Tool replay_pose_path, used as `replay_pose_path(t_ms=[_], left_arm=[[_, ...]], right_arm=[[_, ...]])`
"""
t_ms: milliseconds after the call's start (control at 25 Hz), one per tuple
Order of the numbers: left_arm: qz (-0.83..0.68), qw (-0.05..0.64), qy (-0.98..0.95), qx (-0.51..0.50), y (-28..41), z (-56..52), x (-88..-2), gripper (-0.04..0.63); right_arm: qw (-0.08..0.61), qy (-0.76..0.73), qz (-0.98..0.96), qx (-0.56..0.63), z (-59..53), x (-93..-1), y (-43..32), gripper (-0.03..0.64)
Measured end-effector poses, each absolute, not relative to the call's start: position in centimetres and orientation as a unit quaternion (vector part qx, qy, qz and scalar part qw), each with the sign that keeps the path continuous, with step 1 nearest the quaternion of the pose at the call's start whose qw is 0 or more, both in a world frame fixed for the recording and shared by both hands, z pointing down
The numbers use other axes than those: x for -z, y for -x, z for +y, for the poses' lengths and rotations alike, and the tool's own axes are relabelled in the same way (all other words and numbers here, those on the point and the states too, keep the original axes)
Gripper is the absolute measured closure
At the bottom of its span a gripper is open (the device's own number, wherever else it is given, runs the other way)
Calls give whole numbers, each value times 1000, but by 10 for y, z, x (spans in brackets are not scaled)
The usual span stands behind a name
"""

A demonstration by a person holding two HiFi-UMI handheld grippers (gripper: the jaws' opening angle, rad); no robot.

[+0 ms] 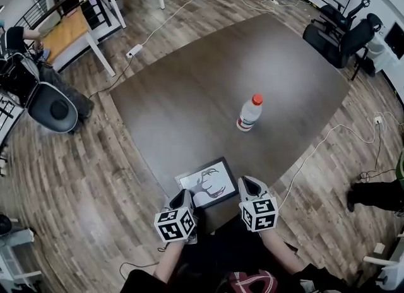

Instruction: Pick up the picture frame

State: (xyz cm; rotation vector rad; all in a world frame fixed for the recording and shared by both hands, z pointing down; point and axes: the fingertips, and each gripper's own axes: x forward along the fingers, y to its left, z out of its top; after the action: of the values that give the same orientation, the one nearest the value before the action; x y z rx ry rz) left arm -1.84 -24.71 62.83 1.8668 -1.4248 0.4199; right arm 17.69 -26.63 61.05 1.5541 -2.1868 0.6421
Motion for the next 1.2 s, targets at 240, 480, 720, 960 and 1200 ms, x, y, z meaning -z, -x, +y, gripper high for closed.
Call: replay_pose_path(t_ms=[240, 480, 720, 960, 1200], left_arm=[[-588, 393, -686, -172, 24, -251, -642, 496], [-610, 424, -646, -176, 31, -245, -657, 465], [-607, 459, -617, -198, 38, -244, -676, 439], [-611, 469, -606, -199, 41, -245, -681, 446], [-609, 469, -605, -208, 42, -247, -680, 478]], right_arm=[[228, -512, -789, -251, -287, -636, -171, 560], [276, -476, -791, -268, -293, -661, -159, 541], [307, -462, -785, -277, -299, -674, -147, 509], [322, -455, -778, -289, -300, -683, -145, 514], [327, -449, -767, -319, -300, -682, -139, 540]])
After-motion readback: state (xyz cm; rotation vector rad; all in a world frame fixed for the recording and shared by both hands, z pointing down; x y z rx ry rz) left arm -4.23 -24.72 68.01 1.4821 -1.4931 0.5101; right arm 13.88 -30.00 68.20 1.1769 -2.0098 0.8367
